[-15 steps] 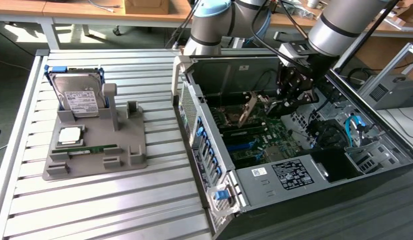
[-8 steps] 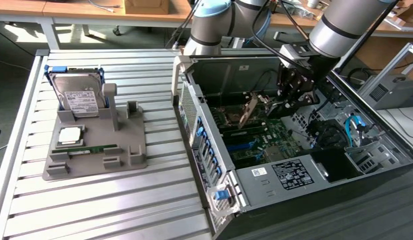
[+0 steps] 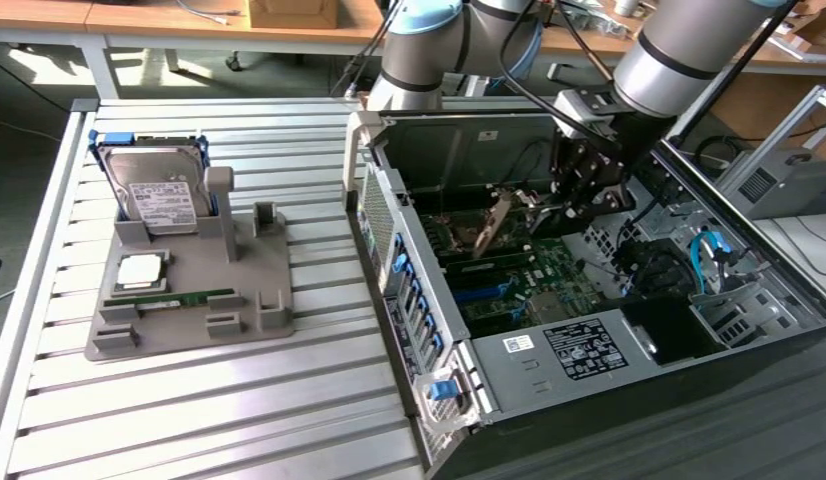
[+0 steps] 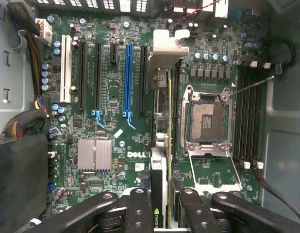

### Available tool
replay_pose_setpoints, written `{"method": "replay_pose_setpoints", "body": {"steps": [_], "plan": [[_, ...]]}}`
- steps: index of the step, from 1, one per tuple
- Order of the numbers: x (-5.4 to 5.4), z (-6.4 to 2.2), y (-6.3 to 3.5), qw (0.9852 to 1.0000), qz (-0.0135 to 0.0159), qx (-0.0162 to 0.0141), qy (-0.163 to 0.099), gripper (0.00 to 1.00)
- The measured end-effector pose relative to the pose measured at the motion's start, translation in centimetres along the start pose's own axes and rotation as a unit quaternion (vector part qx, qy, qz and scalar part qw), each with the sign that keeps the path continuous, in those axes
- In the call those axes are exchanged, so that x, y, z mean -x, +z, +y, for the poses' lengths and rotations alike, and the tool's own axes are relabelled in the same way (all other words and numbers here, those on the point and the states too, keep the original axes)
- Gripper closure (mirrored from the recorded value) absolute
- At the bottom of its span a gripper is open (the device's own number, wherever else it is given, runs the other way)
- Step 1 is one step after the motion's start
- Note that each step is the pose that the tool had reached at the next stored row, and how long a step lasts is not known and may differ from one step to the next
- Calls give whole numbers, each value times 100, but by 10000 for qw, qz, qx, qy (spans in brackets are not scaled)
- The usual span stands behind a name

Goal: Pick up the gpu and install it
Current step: 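Insert the gpu into the slot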

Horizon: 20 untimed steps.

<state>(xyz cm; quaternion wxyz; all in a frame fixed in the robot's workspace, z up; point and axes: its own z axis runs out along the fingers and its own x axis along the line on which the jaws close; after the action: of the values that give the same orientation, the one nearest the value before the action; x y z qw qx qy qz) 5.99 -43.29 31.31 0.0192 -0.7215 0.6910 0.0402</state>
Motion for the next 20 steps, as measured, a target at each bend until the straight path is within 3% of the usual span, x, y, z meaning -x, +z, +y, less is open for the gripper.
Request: {"method": "replay_pose_setpoints", "body": {"steps": [13,20], "plan": [[-40,113,4,10000,0,-2,0,73],[-37,233,9,10000,0,-5,0,73]]}}
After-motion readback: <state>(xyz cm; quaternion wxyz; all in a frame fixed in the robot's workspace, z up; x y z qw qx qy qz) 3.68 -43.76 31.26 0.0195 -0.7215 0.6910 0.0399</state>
